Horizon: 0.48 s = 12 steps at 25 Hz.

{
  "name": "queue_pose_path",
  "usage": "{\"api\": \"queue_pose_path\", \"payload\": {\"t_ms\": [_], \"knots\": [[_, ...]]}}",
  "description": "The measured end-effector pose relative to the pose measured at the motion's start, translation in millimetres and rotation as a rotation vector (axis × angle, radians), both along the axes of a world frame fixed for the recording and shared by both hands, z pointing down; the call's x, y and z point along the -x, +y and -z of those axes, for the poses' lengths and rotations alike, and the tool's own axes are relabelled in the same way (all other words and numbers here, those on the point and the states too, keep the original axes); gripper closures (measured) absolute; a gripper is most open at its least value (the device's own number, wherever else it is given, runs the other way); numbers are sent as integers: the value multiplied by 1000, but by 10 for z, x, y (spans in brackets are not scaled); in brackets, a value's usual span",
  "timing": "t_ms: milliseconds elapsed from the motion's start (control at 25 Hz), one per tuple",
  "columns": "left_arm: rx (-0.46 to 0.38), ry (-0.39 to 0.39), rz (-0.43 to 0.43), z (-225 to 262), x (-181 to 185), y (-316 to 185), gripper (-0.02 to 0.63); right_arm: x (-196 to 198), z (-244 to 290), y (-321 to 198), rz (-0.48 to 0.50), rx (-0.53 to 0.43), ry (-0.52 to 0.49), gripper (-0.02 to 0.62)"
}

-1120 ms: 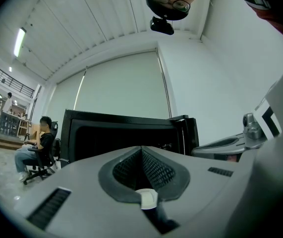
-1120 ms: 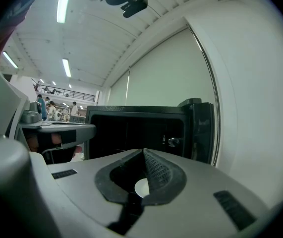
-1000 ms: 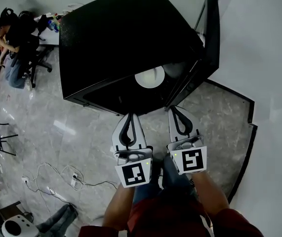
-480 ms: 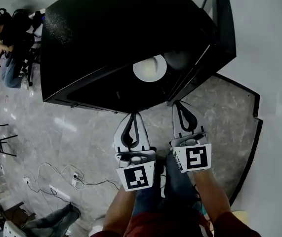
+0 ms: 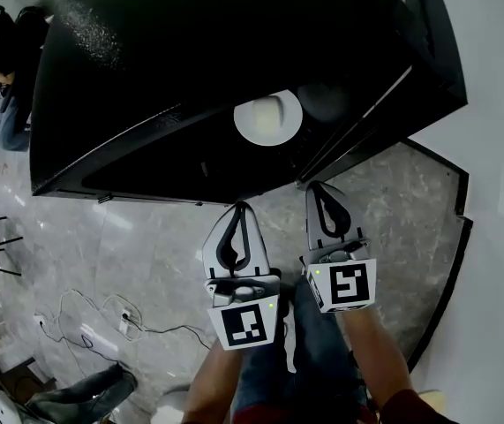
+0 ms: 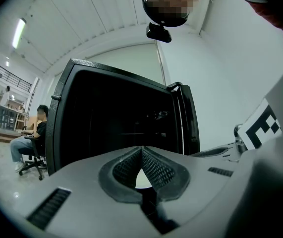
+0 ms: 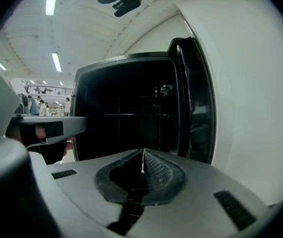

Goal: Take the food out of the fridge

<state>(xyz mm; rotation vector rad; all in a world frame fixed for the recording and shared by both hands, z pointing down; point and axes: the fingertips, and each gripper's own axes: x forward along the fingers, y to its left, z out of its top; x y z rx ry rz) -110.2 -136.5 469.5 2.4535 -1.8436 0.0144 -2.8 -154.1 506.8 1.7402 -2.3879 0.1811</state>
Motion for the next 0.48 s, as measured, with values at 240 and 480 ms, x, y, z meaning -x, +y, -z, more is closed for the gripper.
{"api": "queue_pose_path", "payload": {"t_ms": [240,480], "knots": [[3,-24,12,-288,7,-199,592,6,-295,-143,-5,16,-3,572],[-21,-45,33,-461,-17,-344,592,-61,-450,-258,-15,17,-18,572]]}}
